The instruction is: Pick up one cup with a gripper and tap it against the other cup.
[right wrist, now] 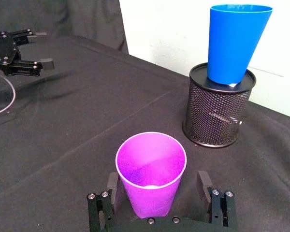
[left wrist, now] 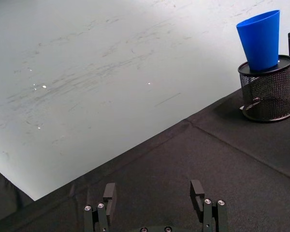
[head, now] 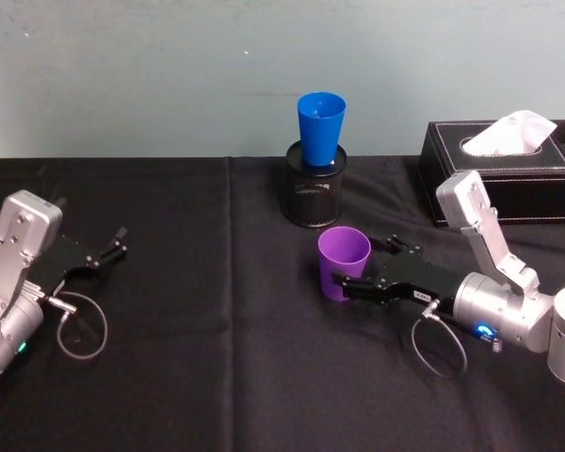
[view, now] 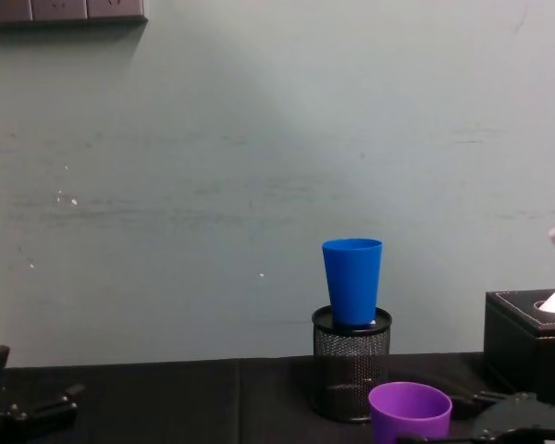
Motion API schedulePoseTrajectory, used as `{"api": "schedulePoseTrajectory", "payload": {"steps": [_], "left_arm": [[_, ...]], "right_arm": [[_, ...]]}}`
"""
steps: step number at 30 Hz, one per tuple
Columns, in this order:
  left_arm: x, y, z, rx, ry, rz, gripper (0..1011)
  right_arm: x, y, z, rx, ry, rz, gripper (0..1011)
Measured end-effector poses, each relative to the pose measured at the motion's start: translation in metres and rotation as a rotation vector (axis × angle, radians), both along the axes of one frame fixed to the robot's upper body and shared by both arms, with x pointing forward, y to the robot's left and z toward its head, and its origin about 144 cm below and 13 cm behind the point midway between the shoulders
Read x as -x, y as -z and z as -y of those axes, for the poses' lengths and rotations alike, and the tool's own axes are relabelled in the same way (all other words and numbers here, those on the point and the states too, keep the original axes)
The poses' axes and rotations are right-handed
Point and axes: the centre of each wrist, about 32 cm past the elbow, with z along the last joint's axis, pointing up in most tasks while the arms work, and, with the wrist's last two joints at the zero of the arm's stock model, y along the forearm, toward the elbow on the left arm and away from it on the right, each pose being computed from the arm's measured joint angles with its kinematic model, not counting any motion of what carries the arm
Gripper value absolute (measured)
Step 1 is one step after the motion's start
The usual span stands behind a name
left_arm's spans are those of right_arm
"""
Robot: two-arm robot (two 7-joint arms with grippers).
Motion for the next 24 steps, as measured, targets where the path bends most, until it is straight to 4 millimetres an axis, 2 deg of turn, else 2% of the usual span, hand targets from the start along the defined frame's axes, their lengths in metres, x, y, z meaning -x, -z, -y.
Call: {"api": "schedulePoseTrajectory", "payload": {"steps": [15, 24], "left_arm": [[0.0, 0.0, 0.0, 0.0, 0.0, 0.0, 1000], [0.0, 0.0, 0.0, 0.0, 0.0, 0.0, 1000]], "right_arm": [[-0.008, 0.004, -0.012, -0.017, -0.008, 0.01, 994], [-0.009, 0.004, -0.013, -0.025, -0.004, 0.019, 784]]}}
